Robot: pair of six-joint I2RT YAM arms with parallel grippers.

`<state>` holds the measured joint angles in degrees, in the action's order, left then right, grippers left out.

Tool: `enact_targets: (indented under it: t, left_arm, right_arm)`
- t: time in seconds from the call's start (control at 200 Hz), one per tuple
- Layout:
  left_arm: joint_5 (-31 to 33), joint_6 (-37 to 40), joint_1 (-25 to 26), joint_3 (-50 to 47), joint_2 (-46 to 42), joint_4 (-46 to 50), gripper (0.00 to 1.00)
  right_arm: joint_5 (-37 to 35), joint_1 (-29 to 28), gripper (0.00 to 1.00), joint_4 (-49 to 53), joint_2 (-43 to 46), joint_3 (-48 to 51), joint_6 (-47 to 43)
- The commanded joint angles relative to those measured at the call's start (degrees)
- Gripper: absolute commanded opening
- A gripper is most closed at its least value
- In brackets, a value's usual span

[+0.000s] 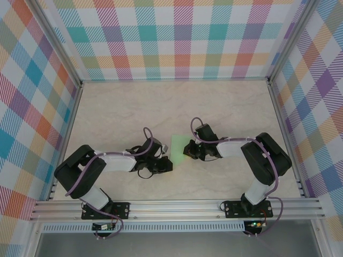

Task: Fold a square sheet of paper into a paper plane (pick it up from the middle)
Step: Third fold the triangle at the center of the table.

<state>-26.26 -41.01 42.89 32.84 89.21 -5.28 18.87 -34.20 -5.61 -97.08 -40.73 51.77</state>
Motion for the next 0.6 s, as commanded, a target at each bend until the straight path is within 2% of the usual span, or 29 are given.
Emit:
enact_targets:
  t: [0.0,0.345,0.475,0.595]
  left_arm:
    - [1.0,-0.4,0.3,-2.4,-2.0,6.2,0.15]
    - [3.7,-0.7,0.3,1.4,-11.8,9.5,0.16]
    - [4.1,-0.2,0.3,4.1,-9.1,8.1,0.17]
    - [1.6,-1.2,0.3,5.8,-3.6,3.1,0.17]
  right_arm:
    - [-3.1,0.0,0.10,4.9,-1.1,-0.1,-0.9]
    - [-2.9,0.0,0.11,5.1,-0.8,-0.7,-0.7]
    - [-3.0,0.0,0.11,5.6,-0.7,-1.0,-0.9]
    - [-3.0,0.0,0.11,5.6,-0.6,-1.1,-1.0]
